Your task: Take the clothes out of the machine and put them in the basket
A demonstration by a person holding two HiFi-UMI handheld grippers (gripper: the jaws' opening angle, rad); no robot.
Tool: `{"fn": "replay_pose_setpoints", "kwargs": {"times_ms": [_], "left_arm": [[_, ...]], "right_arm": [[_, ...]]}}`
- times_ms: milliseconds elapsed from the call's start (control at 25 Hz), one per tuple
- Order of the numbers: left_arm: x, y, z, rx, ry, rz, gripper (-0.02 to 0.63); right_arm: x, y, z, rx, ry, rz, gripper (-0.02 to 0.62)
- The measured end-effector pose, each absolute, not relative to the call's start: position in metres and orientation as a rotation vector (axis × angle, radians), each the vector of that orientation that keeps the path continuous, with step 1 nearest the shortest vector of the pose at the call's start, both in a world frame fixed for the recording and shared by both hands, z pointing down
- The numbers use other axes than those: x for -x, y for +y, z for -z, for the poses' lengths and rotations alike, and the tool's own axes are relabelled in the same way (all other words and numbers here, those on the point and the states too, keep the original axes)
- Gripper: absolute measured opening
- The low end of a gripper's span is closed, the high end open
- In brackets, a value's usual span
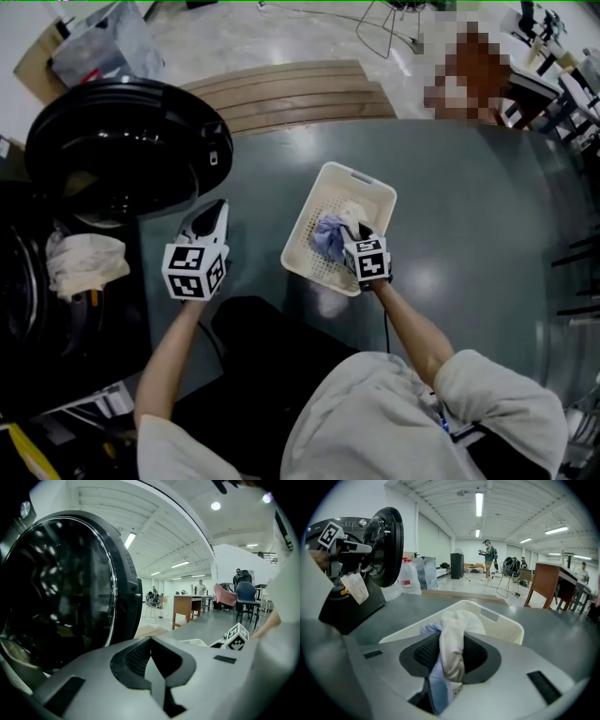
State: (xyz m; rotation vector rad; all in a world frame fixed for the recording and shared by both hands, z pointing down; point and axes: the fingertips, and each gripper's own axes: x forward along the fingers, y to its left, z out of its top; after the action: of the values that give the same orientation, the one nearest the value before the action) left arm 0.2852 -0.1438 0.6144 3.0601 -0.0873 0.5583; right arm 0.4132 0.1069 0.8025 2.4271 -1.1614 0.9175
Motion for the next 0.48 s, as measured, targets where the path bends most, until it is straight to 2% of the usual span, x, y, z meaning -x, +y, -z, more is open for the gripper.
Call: {"fn": "replay_pose_setpoints", "kwargs": {"times_ms": [480], "left_arm": [[-0.271, -0.155, -0.611, -3.043, -0.146, -0.543, 0.020]], "right_arm": [[-0.399, 0.101, -0.890, -2.156, -1.131, -1.138, 0.143]]}}
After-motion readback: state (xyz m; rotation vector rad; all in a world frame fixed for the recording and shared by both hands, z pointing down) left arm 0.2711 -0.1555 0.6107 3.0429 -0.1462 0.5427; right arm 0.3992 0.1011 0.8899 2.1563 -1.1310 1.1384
